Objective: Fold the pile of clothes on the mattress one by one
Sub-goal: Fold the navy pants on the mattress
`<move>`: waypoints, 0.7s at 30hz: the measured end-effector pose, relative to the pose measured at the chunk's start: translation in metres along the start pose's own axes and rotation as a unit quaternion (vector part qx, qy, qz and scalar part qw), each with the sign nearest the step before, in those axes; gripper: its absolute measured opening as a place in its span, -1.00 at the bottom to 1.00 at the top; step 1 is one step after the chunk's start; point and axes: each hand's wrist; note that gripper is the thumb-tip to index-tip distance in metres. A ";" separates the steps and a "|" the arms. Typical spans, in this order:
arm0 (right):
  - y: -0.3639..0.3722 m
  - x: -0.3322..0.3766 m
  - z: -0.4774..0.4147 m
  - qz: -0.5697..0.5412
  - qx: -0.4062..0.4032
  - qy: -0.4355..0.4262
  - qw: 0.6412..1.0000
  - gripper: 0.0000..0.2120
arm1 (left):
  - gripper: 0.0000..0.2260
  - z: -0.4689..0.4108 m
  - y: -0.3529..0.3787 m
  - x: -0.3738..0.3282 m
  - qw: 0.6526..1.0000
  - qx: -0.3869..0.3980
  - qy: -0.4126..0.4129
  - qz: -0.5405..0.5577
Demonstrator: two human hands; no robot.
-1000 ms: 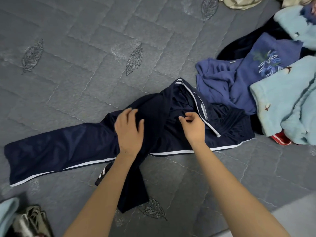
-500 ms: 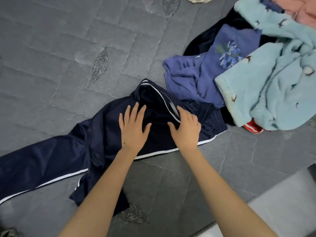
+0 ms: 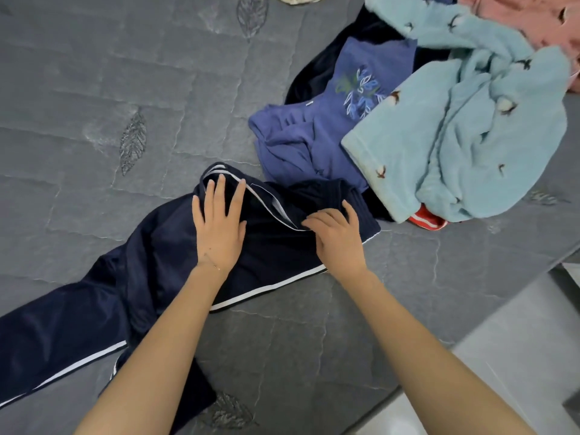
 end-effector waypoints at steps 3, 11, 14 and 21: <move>-0.010 -0.018 0.007 -0.014 -0.029 -0.008 0.999 -0.68 | -0.31 -0.007 -0.001 -0.008 1.000 -0.014 0.004 -0.019; -0.025 -0.061 0.023 0.002 -0.030 0.090 0.995 -0.70 | -0.78 0.002 -0.011 -0.025 0.992 -0.018 0.121 0.045; -0.017 -0.066 0.036 0.017 0.031 0.144 0.989 -0.70 | -0.73 0.037 -0.001 -0.039 0.990 0.034 0.124 0.060; -0.020 -0.008 0.033 0.046 0.230 0.160 0.959 -0.51 | -0.66 0.090 0.029 -0.028 0.976 0.137 0.118 0.124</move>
Point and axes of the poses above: each hand's wrist, its own z-axis away from the middle knuckle, its own y-axis out of the palm, x = y × z, and after that the axes turned 15 degrees about z, right-handed
